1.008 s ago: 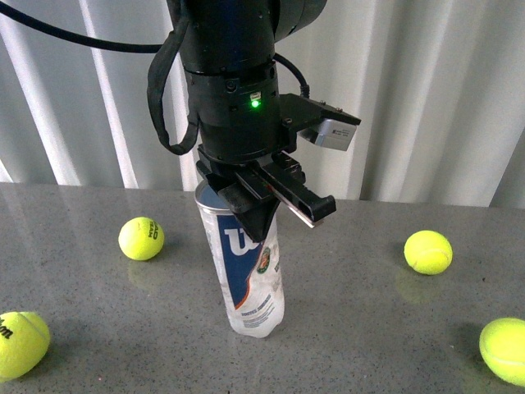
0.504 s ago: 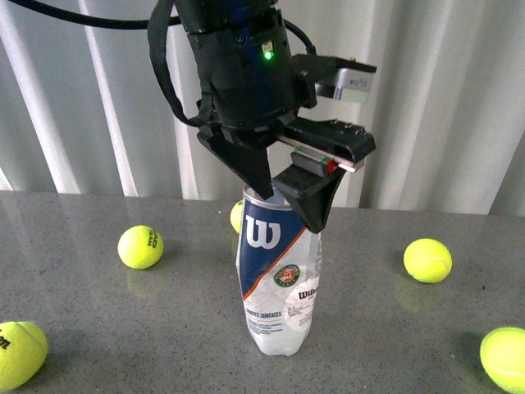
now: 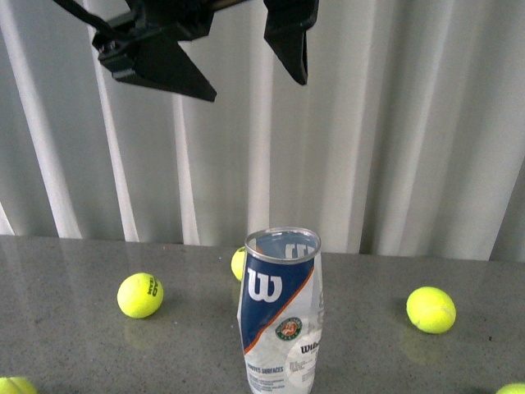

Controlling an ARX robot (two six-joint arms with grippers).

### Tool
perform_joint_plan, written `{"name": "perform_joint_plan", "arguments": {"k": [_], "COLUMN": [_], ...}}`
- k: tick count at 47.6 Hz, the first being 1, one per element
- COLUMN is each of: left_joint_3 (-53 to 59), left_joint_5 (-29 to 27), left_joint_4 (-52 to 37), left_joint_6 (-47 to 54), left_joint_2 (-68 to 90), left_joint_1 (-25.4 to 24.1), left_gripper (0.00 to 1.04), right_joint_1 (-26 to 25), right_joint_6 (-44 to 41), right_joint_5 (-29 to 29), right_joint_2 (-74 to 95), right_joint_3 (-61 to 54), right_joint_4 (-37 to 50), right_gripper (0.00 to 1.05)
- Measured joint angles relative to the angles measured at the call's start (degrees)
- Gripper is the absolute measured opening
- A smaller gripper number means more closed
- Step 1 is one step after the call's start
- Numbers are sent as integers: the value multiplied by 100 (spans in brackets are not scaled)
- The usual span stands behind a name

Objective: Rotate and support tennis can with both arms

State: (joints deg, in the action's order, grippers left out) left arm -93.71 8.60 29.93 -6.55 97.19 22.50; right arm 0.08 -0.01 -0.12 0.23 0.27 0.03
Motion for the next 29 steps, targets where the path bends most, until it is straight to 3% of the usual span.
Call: {"name": "perform_joint_plan", "arguments": {"k": [2, 3, 5, 8, 12, 16, 27, 29], "left_joint_3": [55, 269, 1187, 2715, 3895, 4706, 6432, 6594], "left_joint_5": [-101, -444, -1698, -2680, -2671, -2544, -2122, -2041], "left_joint_4": [-52, -442, -2120, -4321, -5630, -6229, -6811, -6861], "left_joint_6": [-31, 33, 262, 457, 531, 553, 588, 590], "left_joint_2": [0, -63, -358, -986, -1622, -2092, -2874, -2979], "left_joint_1": [9, 46, 59, -31, -275, -496, -990, -1029], "left_gripper": [98, 95, 85, 71, 56, 43, 6, 4], "right_joint_1": [0, 0, 0, 0, 0, 0, 0, 0], "right_joint_6": [0, 0, 0, 0, 0, 0, 0, 0], "right_joint_5": [0, -2, 2, 7, 24, 17, 2, 2], "right_joint_2": [0, 0, 0, 0, -2, -2, -2, 0], "right_joint_3": [0, 0, 0, 0, 0, 0, 0, 0], "right_joint_4": [0, 0, 0, 0, 0, 0, 0, 0], "right_gripper": [98, 98, 98, 98, 98, 98, 98, 98]}}
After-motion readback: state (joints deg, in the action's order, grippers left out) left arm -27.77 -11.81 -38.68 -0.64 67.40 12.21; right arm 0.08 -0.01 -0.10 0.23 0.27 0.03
